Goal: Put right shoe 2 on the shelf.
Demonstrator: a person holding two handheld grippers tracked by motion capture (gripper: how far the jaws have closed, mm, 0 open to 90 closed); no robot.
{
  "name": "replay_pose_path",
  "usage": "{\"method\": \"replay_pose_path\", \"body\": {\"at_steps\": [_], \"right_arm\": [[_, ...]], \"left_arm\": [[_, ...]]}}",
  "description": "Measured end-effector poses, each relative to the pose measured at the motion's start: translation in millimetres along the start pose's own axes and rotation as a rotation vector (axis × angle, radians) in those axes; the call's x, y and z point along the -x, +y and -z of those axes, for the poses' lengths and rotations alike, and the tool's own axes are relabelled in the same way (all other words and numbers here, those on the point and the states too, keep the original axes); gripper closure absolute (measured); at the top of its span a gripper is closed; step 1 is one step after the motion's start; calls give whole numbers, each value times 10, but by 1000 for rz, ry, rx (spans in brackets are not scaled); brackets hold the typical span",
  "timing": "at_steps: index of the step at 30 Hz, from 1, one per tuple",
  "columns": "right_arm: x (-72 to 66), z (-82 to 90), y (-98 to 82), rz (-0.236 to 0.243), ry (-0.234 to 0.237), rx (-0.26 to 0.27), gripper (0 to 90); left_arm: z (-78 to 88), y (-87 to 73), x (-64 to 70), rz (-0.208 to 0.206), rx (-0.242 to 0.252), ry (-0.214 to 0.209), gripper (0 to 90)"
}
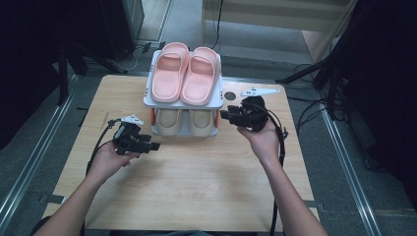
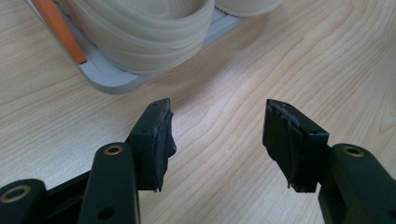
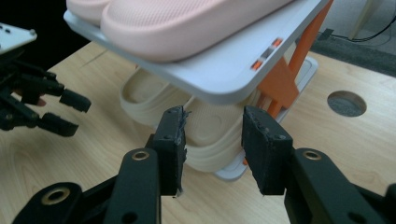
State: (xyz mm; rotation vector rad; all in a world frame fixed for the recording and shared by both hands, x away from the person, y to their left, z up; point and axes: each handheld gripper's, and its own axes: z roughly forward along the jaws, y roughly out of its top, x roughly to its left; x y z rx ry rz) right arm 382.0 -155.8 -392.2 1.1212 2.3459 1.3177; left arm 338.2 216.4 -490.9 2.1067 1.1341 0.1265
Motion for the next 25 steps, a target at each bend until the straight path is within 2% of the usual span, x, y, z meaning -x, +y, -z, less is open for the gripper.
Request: {"method": "replay_pose_path", "body": {"at_steps": [4,7,12,16,18,22,25], "right_arm": [[-29,-10,-141,26,7,3,583],[-52,-32,-245,40,16,5,573],[-80,-75,-397,48,28,4,547],[-86,-118,-527,56,34,5,533],[-83,-134,-590,36,53,-16,556],[-121,-133,-727,60,41,-11,564],[-126,-148,-821,67,51,-11,494]], "left_arm": [[-33,18,21,-6,2,8,435],[-51,24,28,-26,0,11,438],[-95,30,45,-24,1,-9,411],[-168,21,91,-81,-16,-3,398],[-199,20,116,-93,-22,-12,378],[-250,16,145,-104,-46,-29,364],[-283,3,169,-134,-52,-35,363]]}}
